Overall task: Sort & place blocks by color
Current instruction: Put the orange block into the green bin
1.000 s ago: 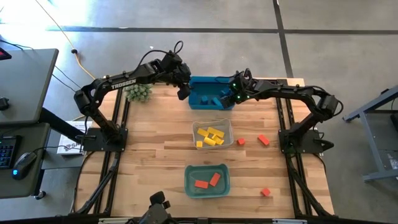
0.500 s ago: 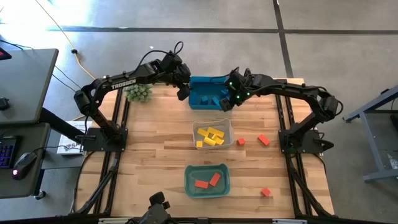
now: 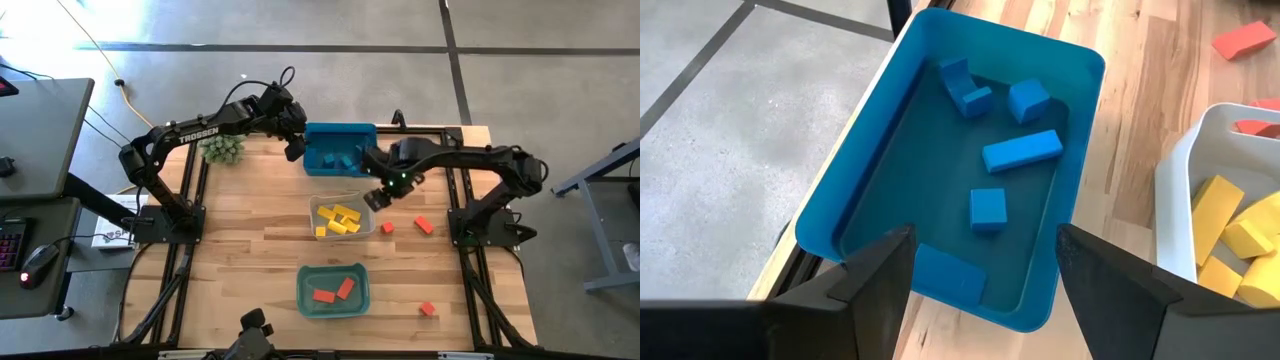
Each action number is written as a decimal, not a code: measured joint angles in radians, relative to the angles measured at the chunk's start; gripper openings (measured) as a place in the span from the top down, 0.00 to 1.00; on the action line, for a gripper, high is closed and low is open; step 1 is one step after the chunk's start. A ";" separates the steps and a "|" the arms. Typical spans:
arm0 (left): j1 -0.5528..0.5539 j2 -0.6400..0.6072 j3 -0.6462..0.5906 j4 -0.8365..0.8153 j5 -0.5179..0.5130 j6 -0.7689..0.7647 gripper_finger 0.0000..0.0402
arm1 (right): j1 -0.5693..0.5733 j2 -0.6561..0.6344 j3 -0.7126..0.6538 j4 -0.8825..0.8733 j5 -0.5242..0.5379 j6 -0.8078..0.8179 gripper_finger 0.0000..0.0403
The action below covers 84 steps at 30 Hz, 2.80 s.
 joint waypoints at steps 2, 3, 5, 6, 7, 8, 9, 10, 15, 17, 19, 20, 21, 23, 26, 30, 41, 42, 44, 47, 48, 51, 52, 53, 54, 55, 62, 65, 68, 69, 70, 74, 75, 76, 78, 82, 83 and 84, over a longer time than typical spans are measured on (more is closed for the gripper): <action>0.000 0.000 0.000 0.000 0.000 0.000 0.42 | 0.032 0.000 -0.010 -0.007 0.016 0.018 0.48; 0.000 0.000 0.000 0.000 0.000 0.000 0.42 | 0.045 0.000 -0.016 -0.006 0.020 0.030 0.48; 0.000 0.000 0.000 0.000 0.000 0.000 0.42 | 0.069 0.000 -0.029 -0.002 0.020 0.042 0.48; 0.000 0.000 0.000 0.000 0.000 0.000 0.42 | 0.080 0.000 -0.039 0.008 0.020 0.052 0.48; 0.000 0.000 0.000 0.000 0.000 0.000 0.42 | 0.091 0.000 -0.052 0.016 0.019 0.058 0.48; 0.000 0.000 0.000 0.000 0.000 0.000 0.42 | 0.102 0.000 -0.064 0.017 0.019 0.064 0.48; 0.000 0.000 0.000 0.000 0.000 0.000 0.42 | 0.112 0.000 -0.077 0.016 0.019 0.077 0.48; 0.000 0.000 0.000 0.000 0.000 0.000 0.42 | 0.120 0.000 -0.090 0.018 0.019 0.082 0.48; 0.000 0.000 0.000 0.000 0.000 0.000 0.42 | 0.155 0.000 -0.183 0.083 0.004 0.112 0.48; 0.000 0.000 0.000 0.000 0.000 0.000 0.42 | 0.168 0.000 -0.225 0.141 -0.010 0.125 0.48; 0.000 0.000 0.000 0.000 0.000 0.000 0.42 | 0.179 0.000 -0.264 0.198 -0.015 0.138 0.48; 0.000 0.000 0.000 0.000 0.000 0.000 0.42 | 0.184 0.000 -0.282 0.224 -0.015 0.144 0.48; -0.001 0.000 0.000 0.000 0.000 0.000 0.42 | 0.188 0.000 -0.297 0.245 -0.015 0.148 0.48; -0.002 0.000 0.000 0.000 0.000 0.000 0.42 | 0.192 0.000 -0.324 0.283 -0.007 0.164 0.48; -0.002 0.000 0.000 0.000 0.000 0.000 0.42 | 0.192 0.000 -0.364 0.344 -0.001 0.187 0.48; -0.002 0.000 0.000 0.000 0.000 -0.001 0.42 | 0.191 0.000 -0.401 0.411 0.034 0.202 0.48; -0.002 0.000 0.000 0.001 0.000 -0.006 0.42 | 0.189 0.000 -0.457 0.498 0.059 0.215 0.48; -0.002 0.000 0.000 0.001 0.000 -0.015 0.42 | 0.189 0.000 -0.463 0.502 0.068 0.217 0.48; -0.002 0.000 0.000 0.001 0.000 -0.027 0.42 | 0.189 0.000 -0.473 0.501 0.079 0.217 0.48; -0.002 0.000 0.000 0.001 0.000 -0.027 0.42 | 0.189 0.000 -0.497 0.508 0.081 0.218 0.48; -0.002 0.000 0.000 0.001 0.000 -0.028 0.42 | 0.189 0.000 -0.503 0.511 0.084 0.221 0.48; -0.002 0.000 0.000 0.001 0.000 -0.029 0.42 | 0.189 0.000 -0.517 0.530 0.101 0.233 0.50; -0.002 0.000 0.000 0.001 0.000 -0.030 0.42 | 0.189 0.000 -0.517 0.531 0.106 0.234 0.52; -0.002 0.000 0.000 0.001 0.000 -0.030 0.42 | 0.189 0.000 -0.517 0.537 0.107 0.234 0.55; -0.002 0.000 0.000 0.001 0.000 -0.030 0.42 | 0.189 0.000 -0.517 0.542 0.110 0.234 0.58; -0.002 0.000 0.000 0.001 0.000 -0.029 0.42 | 0.189 0.000 -0.517 0.547 0.110 0.233 0.62; -0.002 0.000 0.000 0.001 0.000 -0.029 0.42 | 0.189 -0.011 -0.516 0.542 0.091 0.235 0.73; -0.002 0.000 0.000 0.001 0.000 -0.027 0.42 | 0.190 -0.039 -0.498 0.502 0.091 0.266 0.73; -0.002 0.000 0.000 0.001 0.000 -0.027 0.42 | 0.196 -0.076 -0.456 0.435 0.094 0.300 0.73; -0.002 0.000 0.000 0.001 0.000 -0.027 0.42 | 0.201 -0.090 -0.442 0.404 0.098 0.314 0.73; -0.002 0.000 0.000 0.001 0.000 -0.027 0.42 | 0.208 -0.102 -0.426 0.379 0.103 0.327 0.73; -0.002 0.000 0.000 0.001 0.000 -0.027 0.42 | 0.255 -0.162 -0.351 0.307 0.118 0.389 0.73; -0.002 0.000 0.000 0.001 0.001 -0.027 0.42 | 0.268 -0.176 -0.331 0.304 0.127 0.404 0.73; -0.002 0.000 0.000 0.001 0.000 -0.027 0.42 | 0.282 -0.190 -0.311 0.306 0.134 0.418 0.73; -0.002 0.000 0.000 0.001 0.001 -0.027 0.42 | 0.310 -0.214 -0.268 0.313 0.140 0.426 0.73; -0.002 0.000 0.000 -0.003 0.001 -0.030 0.42 | 0.363 -0.226 -0.183 0.367 0.148 0.427 0.73; -0.002 0.000 0.000 -0.007 0.001 -0.030 0.42 | 0.376 -0.225 -0.167 0.392 0.151 0.427 0.73; -0.002 0.000 0.000 -0.010 0.002 -0.030 0.42 | 0.388 -0.223 -0.157 0.428 0.155 0.426 0.73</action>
